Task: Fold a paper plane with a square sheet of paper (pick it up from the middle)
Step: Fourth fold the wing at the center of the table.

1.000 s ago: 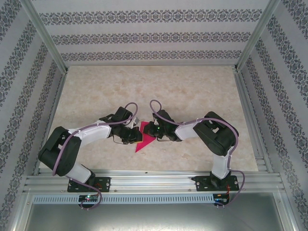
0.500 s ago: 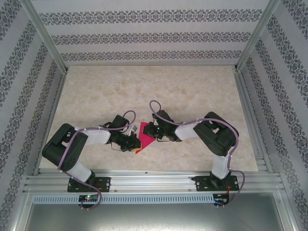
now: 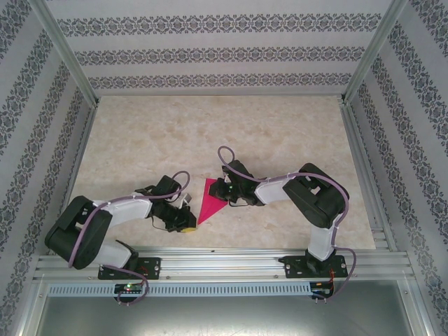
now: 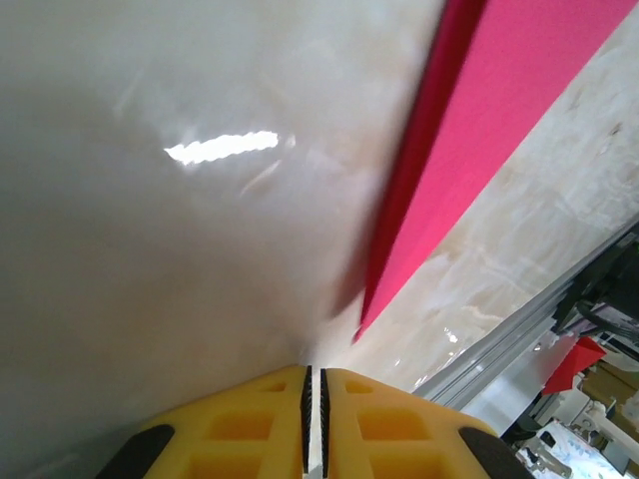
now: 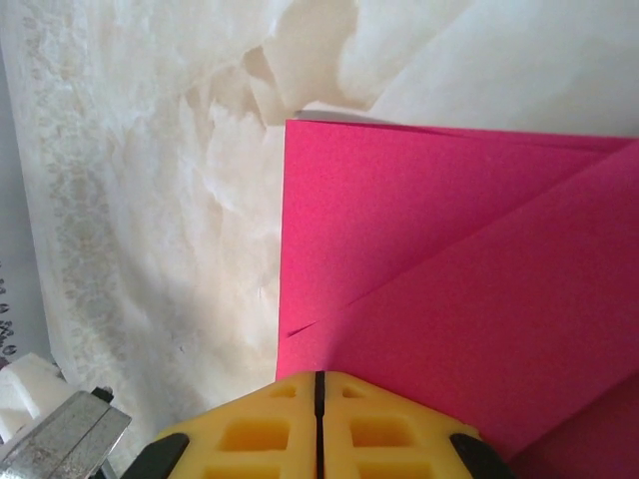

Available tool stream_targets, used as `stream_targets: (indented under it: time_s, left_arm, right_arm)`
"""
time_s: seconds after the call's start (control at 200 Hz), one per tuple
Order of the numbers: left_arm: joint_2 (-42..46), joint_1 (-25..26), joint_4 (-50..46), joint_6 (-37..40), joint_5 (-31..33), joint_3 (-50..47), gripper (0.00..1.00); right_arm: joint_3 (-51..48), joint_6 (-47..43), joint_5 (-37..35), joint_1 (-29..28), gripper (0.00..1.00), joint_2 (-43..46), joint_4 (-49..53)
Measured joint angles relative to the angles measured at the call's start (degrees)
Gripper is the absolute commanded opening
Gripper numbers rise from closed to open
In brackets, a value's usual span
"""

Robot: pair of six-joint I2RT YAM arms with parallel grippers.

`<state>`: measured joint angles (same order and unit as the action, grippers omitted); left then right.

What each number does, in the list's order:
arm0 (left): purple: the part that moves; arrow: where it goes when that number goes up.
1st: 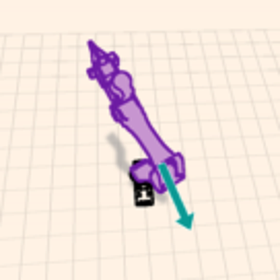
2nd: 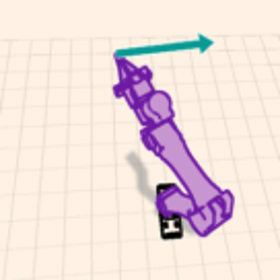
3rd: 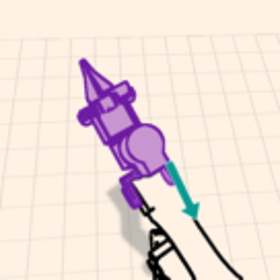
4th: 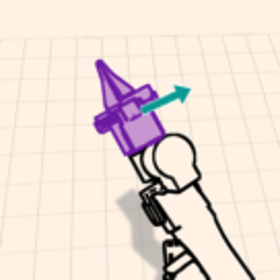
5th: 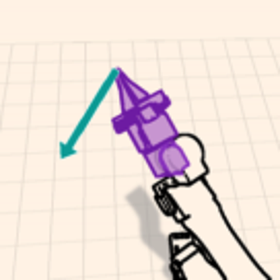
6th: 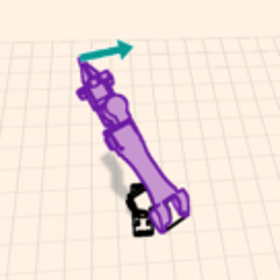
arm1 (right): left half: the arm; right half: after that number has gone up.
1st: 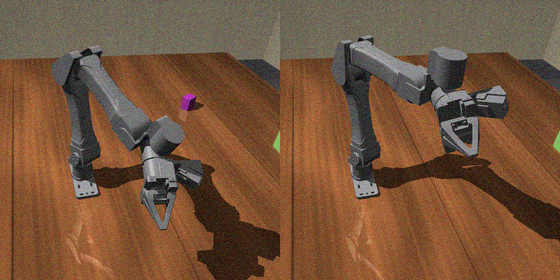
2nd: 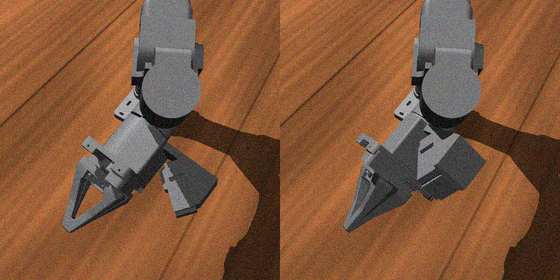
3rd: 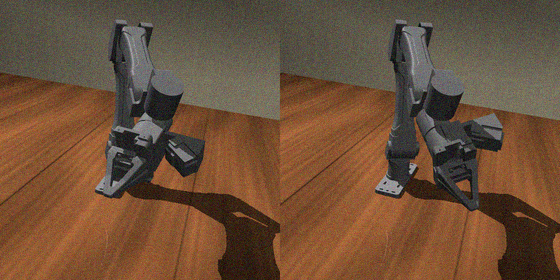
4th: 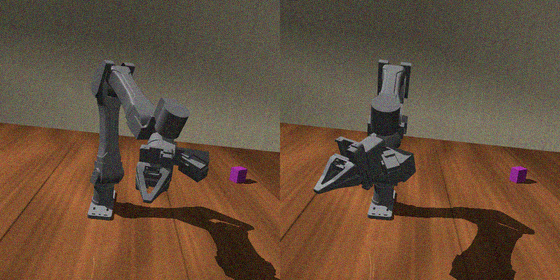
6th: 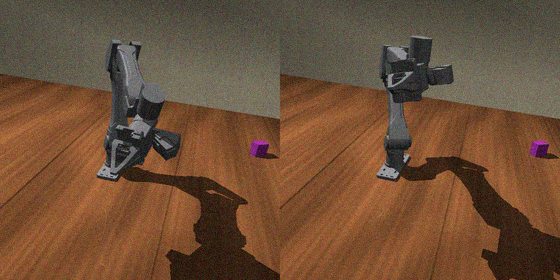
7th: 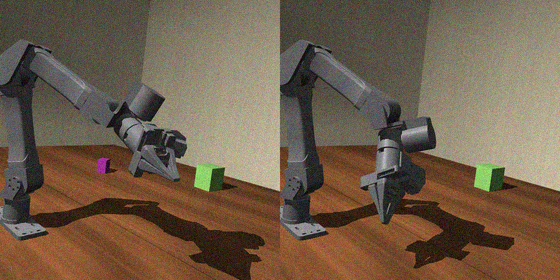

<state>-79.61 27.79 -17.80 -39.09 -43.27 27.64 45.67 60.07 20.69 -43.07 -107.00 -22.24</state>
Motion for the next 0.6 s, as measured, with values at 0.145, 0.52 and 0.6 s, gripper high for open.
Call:
stream_targets:
  time_s: [0.145, 0.52, 0.6]
  left_arm:
    - [5.53, 0.0, -4.28, -0.22, 1.01, 0.61, 0.18]
    - [-3.96, 0.0, 3.48, -2.29, 1.2, 11.3, 0.19]
    - [-7.78, 0.0, 5.99, -2.62, 0.92, 11.85, 0.2]
  right_arm:
    - [0.02, 0.0, -0.04, 0.0, 0.08, 0.02, 0.11]
    - [0.0, 0.02, -0.22, 0.0, 0.08, 0.13, 0.24]
    - [0.0, 0.04, -0.22, 0.0, 0.08, 0.13, 0.22]
